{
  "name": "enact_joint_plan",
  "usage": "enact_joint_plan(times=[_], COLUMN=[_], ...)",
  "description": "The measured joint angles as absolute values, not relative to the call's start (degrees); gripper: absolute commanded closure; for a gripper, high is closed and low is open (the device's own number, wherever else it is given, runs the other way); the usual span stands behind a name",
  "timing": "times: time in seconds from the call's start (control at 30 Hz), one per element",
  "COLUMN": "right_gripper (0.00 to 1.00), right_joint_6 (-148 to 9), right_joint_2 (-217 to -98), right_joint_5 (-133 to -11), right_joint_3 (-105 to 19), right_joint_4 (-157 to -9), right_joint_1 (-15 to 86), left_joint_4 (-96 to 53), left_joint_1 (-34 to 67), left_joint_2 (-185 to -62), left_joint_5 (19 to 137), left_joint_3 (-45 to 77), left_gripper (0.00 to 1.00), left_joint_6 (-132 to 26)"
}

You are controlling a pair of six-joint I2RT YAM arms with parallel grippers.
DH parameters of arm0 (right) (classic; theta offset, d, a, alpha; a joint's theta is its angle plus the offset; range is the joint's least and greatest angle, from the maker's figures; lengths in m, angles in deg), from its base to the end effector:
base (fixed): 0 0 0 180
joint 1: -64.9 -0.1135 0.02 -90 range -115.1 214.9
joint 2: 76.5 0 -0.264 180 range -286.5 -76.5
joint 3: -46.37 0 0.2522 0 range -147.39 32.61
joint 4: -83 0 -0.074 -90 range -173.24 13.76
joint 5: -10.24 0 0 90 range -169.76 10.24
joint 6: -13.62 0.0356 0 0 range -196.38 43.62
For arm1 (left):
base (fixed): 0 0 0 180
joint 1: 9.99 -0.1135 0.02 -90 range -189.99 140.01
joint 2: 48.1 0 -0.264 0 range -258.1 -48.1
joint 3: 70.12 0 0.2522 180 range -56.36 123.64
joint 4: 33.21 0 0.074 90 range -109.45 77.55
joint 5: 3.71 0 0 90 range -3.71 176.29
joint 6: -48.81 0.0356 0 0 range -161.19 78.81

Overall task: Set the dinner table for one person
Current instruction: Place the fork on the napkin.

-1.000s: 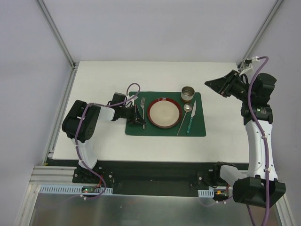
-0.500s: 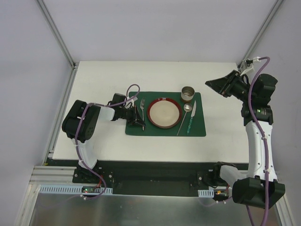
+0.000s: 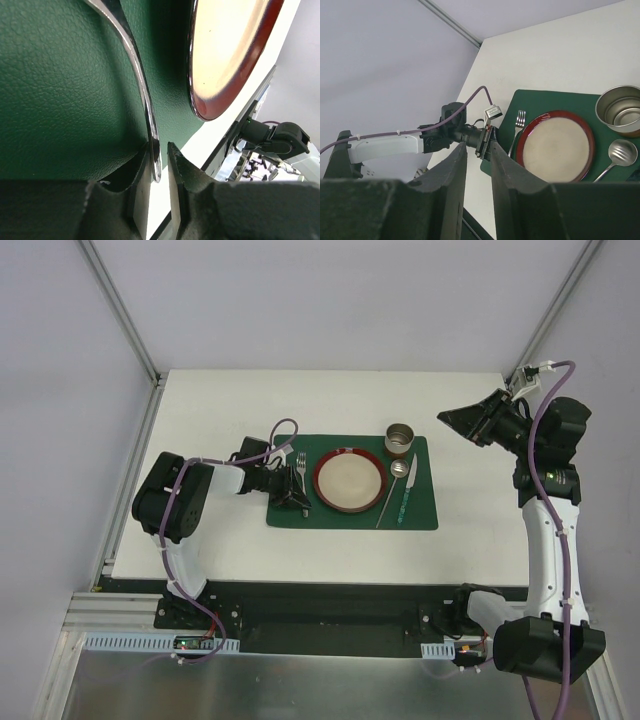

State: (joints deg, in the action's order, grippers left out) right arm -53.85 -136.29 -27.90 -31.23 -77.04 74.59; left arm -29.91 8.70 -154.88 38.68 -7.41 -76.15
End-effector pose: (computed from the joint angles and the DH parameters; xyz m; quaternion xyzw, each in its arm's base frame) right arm 0.2247 -0.0100 0.4152 -0.1117 0.7065 0.3827 0.5848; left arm 0.3172 -0.1351 0.1187 0.0246 0.8645 -0.4856 0.1271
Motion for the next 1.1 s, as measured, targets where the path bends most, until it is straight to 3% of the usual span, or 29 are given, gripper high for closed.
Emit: enact_joint_plan(times=[0.6, 0.7, 0.83, 1.1], right_gripper=[0.78, 0.81, 0.85, 0.86], right_joint_6=[-53.2, -53.2, -52.9, -52.6], right_joint_2=[-135.5, -135.4, -135.3, -135.2], right_joint_5=[-27.7, -27.5, -26.9, -26.5], right_joint_3=[-30.4, -30.4, -30.4, -30.4], right_joint_4=[-77.5, -77.5, -77.5, -77.9], right_joint_1=[75.6, 75.7, 76.0, 76.2], left_joint_4=[-18.9, -16.8, -14.2, -11.0], left_joint_1=[8.7, 8.7, 8.7, 8.7], left_joint_2=[-152.9, -151.4, -150.8, -153.5], left_joint_5=[40.3, 41.0, 41.7, 41.7], left_joint_3=[-5.7, -6.0, -5.6, 0.1], left_gripper=[0.8, 0.83, 1.0, 1.0], left_joint_6=[-74.6, -74.2, -72.9, -71.0])
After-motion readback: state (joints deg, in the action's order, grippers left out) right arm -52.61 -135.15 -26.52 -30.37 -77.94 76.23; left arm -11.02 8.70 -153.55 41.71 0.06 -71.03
